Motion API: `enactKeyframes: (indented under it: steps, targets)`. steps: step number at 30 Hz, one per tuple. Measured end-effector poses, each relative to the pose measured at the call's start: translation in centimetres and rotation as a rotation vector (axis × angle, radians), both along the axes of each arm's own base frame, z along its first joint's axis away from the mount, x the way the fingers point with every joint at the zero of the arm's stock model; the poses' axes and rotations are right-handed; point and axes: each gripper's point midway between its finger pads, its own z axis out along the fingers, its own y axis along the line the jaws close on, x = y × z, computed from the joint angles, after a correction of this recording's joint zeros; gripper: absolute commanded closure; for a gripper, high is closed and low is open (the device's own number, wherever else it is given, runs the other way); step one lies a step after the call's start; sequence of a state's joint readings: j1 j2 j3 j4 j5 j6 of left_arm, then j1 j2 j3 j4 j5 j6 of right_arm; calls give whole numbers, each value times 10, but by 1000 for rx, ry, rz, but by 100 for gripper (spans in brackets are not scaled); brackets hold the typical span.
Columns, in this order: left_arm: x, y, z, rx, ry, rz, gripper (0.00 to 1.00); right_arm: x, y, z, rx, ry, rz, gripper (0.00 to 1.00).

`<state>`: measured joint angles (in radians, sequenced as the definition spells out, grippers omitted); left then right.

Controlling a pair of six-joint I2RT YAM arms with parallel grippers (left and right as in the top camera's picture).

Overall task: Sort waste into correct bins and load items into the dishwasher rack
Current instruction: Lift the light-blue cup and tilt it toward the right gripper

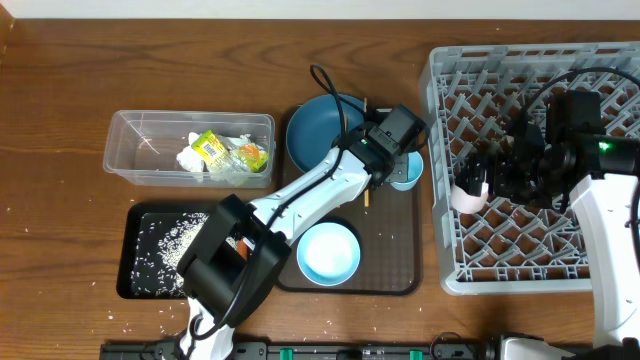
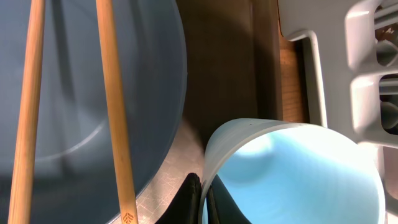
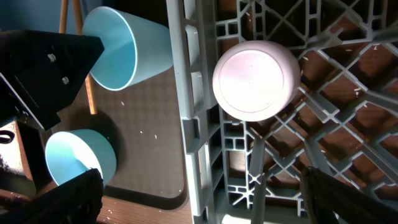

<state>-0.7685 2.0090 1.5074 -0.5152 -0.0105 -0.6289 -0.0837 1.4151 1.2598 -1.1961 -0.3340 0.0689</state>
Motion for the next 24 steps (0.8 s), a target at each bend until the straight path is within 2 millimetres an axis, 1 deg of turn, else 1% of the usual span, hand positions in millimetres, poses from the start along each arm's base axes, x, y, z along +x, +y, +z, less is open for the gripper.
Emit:
enactKeyframes:
  steps: [4,5,7,9,12,16,18,21,24]
  targets:
    - [1,0,2,-6,0,1,94,0,0,0,0,0,0,1]
    - [1,1,5,-12,-2,1,94,0,0,0,0,0,0,1]
    - [2,1,16,-39,-8,0,94,0,0,0,0,0,0,1]
    - [2,2,33,-74,-19,1,94,0,0,0,0,0,0,1]
    - [3,12,77,-154,-50,8,94,0,0,0,0,0,0,1]
    - [-3,36,138,-272,-81,3,94,0,0,0,0,0,0,1]
    - [-9,48,158,-321,-75,-24,94,0,0,0,0,0,0,1]
    - [-24,69,177,-390,-18,-66,94,0,0,0,0,0,0,1]
    - [-35,87,188,-463,41,-110,94,0,0,0,0,0,0,1]
